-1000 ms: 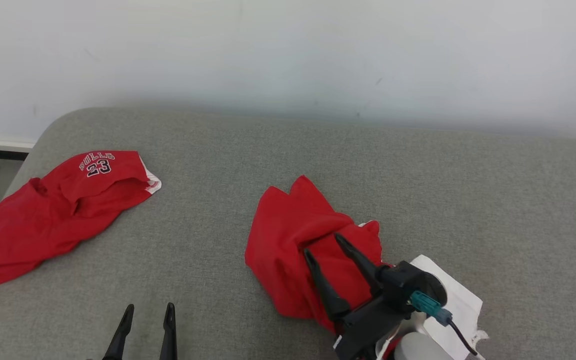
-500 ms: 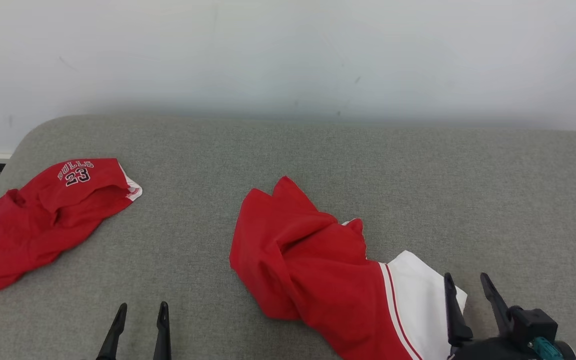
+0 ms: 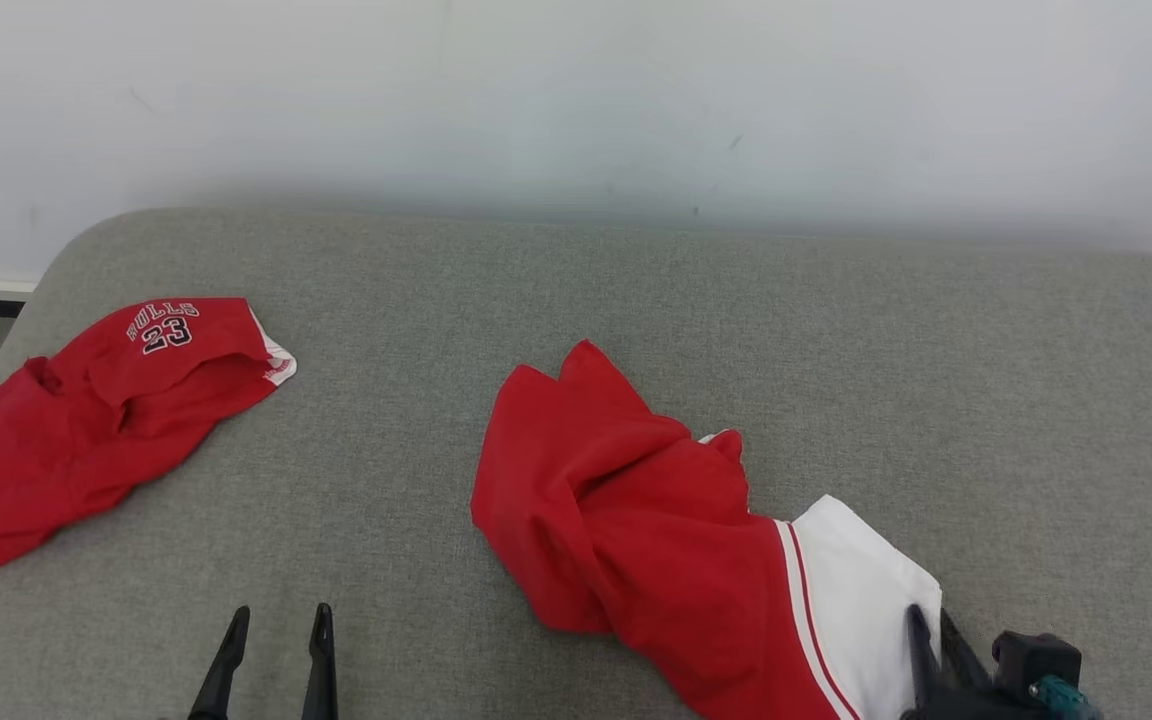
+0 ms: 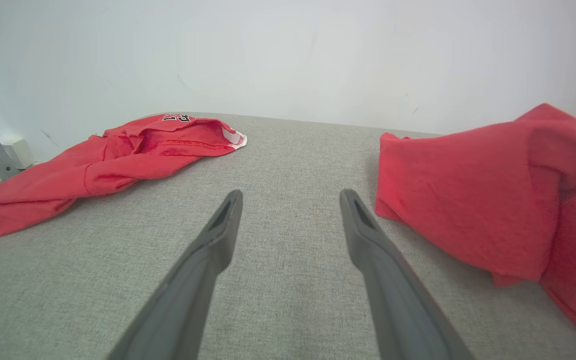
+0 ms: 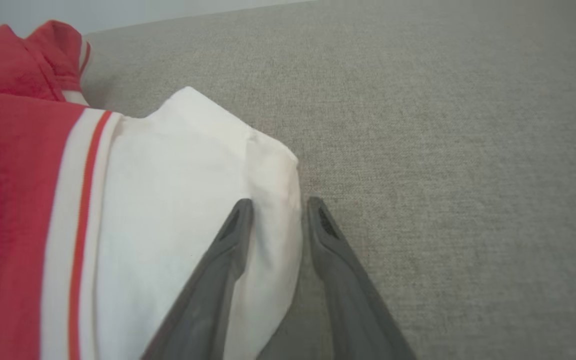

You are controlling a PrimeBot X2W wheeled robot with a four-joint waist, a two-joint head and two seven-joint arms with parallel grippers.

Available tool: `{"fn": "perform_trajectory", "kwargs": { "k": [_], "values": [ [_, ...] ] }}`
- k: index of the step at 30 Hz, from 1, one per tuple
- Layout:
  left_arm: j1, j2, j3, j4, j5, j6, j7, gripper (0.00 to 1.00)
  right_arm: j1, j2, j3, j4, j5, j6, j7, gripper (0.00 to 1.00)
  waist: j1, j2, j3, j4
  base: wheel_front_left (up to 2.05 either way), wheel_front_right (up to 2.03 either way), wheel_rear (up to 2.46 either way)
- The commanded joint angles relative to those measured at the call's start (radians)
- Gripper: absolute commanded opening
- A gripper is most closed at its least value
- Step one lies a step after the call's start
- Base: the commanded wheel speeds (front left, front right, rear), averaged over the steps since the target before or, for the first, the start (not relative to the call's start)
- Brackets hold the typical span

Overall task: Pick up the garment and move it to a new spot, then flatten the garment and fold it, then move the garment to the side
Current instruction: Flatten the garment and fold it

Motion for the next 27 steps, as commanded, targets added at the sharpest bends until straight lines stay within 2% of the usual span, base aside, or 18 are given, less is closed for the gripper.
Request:
{"fn": "perform_trajectory", "kwargs": {
  "k": [1,6,11,18,24,27],
  "values": [
    [-0.004,-0.001,0.003,0.002,0.01,-0.002,-0.004,1.0,-0.02,0.002,0.003,0.005,0.005,-0.002,-0.008,0.0,0.0,0.0,0.002,0.001,0.0,0.0,0.0],
    [-0.012,-0.001,0.005,0.003,0.007,-0.005,-0.004,1.0,-0.118,-0.016,-0.021,-0.01,-0.056,-0.002,-0.026,0.0,0.0,0.0,0.009,0.0,0.0,0.0,0.0],
    [-0.026,-0.001,-0.011,0.006,-0.001,-0.007,-0.004,1.0,-0.253,-0.1,-0.041,-0.028,-0.108,-0.002,-0.01,0.0,0.0,0.0,0.018,0.016,0.0,0.0,0.0],
    [-0.046,-0.001,-0.024,0.012,-0.013,-0.005,-0.004,1.0,-0.388,-0.223,-0.068,0.007,-0.159,-0.002,0.05,0.0,0.0,0.0,0.038,0.067,0.0,0.0,0.0],
    [-0.047,-0.001,-0.023,0.015,-0.021,-0.006,-0.004,1.0,-0.415,-0.239,-0.094,0.069,-0.186,-0.002,0.073,0.0,0.0,0.0,0.043,0.085,0.0,0.0,0.0],
    [-0.038,-0.001,-0.026,0.019,-0.024,-0.006,-0.004,1.0,-0.419,-0.23,-0.089,0.098,-0.183,-0.002,0.04,0.0,0.0,0.0,0.033,0.086,0.0,0.0,0.0]
  ]
}}
